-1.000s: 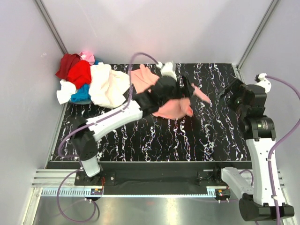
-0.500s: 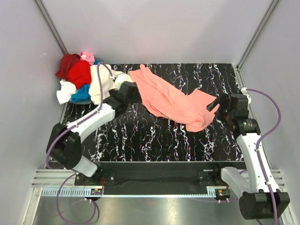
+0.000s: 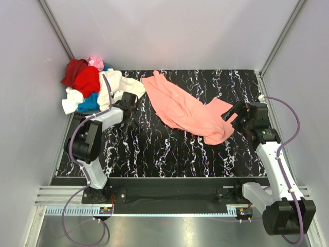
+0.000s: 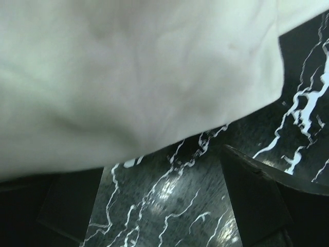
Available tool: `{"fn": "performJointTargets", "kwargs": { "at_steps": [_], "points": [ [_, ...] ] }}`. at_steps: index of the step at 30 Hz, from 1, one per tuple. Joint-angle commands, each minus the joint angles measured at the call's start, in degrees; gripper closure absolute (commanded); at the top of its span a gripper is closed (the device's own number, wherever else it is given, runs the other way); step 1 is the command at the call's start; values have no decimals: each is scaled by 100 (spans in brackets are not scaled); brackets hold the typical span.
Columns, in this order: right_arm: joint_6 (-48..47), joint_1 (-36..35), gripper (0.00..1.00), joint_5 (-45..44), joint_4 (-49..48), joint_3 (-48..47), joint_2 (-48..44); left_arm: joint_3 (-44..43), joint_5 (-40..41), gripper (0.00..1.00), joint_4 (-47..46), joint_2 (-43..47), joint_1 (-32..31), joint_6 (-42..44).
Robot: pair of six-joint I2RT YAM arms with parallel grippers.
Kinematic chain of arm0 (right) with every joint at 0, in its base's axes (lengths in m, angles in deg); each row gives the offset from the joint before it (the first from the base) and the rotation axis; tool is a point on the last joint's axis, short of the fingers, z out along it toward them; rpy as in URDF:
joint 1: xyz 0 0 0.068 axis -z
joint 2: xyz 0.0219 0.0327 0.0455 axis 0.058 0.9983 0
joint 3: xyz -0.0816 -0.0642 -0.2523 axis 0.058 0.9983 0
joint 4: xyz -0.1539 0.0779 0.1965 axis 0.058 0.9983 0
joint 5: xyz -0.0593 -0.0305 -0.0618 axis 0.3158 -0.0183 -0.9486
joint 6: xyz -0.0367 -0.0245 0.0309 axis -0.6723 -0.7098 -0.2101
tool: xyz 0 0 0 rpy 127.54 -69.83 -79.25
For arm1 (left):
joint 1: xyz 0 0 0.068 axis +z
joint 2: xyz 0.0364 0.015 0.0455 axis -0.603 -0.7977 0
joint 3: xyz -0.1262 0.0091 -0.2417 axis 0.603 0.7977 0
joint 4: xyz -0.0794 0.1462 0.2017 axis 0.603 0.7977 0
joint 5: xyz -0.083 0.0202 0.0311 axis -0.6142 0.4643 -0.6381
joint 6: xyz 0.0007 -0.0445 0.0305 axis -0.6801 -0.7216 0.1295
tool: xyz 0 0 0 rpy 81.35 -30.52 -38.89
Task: Fold and stack the t-shirts
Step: Move the tshirt to the center of the board
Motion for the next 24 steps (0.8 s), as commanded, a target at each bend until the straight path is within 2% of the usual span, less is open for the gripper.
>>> {"fn": "performJointTargets", "kwargs": {
  "at_steps": [1, 8, 10, 11, 12, 13, 14, 17, 20, 21, 23, 24],
  "points": [
    [-140, -10, 0, 318, -516, 76, 45, -518, 243, 1, -231, -237, 71, 120],
    [-316, -2, 0, 627, -781, 121, 213, -1449, 665, 1, 85, -1028, 142, 348],
    [-386, -2, 0, 618, -789, 129, 230, -1687, 771, 17, 182, -1116, 142, 401],
    [-386, 7, 0, 627, -781, 112, 239, -1732, 789, 29, 200, -1168, 142, 436],
    [-412, -2, 0, 618, -754, 103, 230, -1776, 806, 72, 182, -1178, 150, 463],
    [-421, 7, 0, 618, -754, 103, 230, -1828, 850, 90, 182, -1186, 150, 515],
    [-430, -2, 0, 618, -737, 112, 222, -1881, 868, 100, 174, -1160, 150, 559],
    [-439, 7, 0, 592, -737, 121, 204, -2180, 859, 100, 209, -976, 159, 849],
    [-386, 7, 0, 635, -798, 138, 221, -2505, 624, 100, 252, -257, 255, 938],
    [-343, 7, 0, 696, -868, 147, 230, -2601, 274, 100, 270, 84, 499, 816],
    [-299, -2, 0, 767, -947, 182, 309, -3014, 96, 100, 471, 385, 799, 657],
    [-255, -2, 0, 880, -1026, 191, 335, -3155, 8, 100, 551, 552, 1166, 569]
  ]
}}
